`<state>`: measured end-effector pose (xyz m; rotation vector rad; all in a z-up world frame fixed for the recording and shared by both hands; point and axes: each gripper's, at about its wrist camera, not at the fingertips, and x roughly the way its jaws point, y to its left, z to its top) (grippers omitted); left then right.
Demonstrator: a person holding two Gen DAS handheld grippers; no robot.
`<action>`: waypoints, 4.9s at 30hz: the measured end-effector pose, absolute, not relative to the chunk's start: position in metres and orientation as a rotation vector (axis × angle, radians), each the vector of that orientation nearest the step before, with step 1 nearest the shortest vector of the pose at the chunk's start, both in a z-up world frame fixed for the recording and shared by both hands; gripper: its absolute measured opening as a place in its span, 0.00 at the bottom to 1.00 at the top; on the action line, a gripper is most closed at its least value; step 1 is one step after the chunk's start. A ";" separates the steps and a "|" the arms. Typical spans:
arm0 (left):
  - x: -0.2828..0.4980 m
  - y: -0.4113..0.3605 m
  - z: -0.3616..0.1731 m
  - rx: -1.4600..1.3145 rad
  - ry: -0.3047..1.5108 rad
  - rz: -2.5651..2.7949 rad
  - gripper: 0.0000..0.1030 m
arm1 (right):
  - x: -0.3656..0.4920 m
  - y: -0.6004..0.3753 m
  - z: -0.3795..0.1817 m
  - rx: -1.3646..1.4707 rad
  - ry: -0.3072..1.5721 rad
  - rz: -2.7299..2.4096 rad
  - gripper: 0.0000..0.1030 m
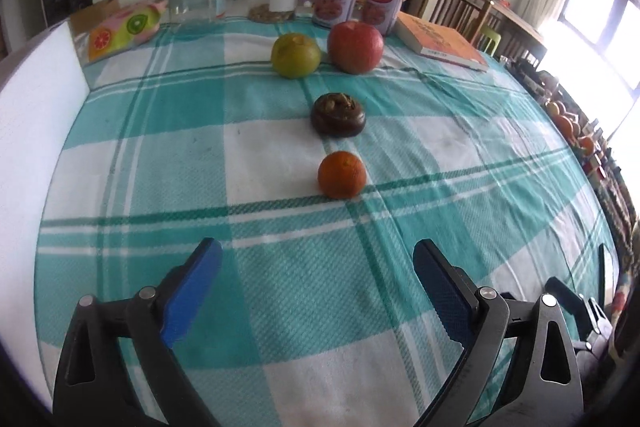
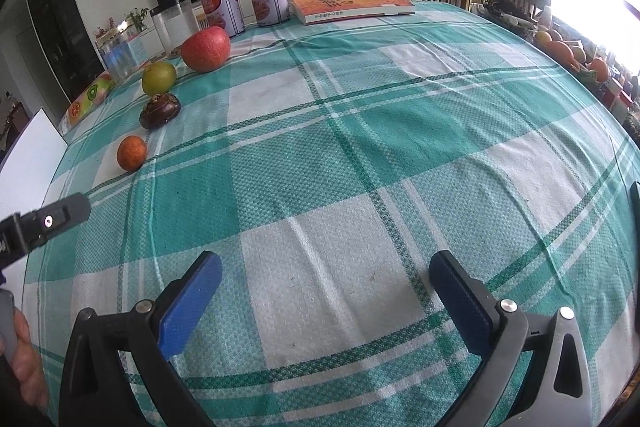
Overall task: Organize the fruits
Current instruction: 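Return both open tools to the tablecloth above the remaining fruits, then position the left tool around the tangerine and hold still, then grasp the yellow round fruit with the right tool and lift it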
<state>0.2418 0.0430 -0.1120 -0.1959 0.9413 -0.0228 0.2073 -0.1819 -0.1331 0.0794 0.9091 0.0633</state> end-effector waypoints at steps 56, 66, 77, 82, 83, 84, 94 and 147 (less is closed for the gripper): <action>0.174 0.082 -0.141 -0.069 0.925 0.149 0.93 | 0.208 -0.182 -0.132 0.085 0.908 0.072 1.00; 0.174 0.081 -0.141 -0.069 0.925 0.150 0.94 | 0.207 -0.182 -0.132 0.084 0.908 0.072 1.00; 0.174 0.082 -0.141 -0.069 0.925 0.150 0.94 | 0.207 -0.182 -0.132 0.084 0.908 0.072 1.00; 0.175 0.081 -0.141 -0.069 0.925 0.150 0.94 | 0.207 -0.182 -0.132 0.084 0.908 0.072 1.00; 0.175 0.081 -0.141 -0.069 0.925 0.150 0.94 | 0.207 -0.182 -0.132 0.084 0.908 0.072 1.00; 0.175 0.081 -0.141 -0.069 0.925 0.150 0.94 | 0.207 -0.182 -0.132 0.084 0.909 0.072 1.00; 0.175 0.081 -0.141 -0.069 0.925 0.150 0.94 | 0.208 -0.182 -0.132 0.084 0.909 0.072 1.00; 0.175 0.081 -0.141 -0.069 0.925 0.154 0.94 | 0.429 -0.012 -0.108 0.208 1.072 0.471 0.96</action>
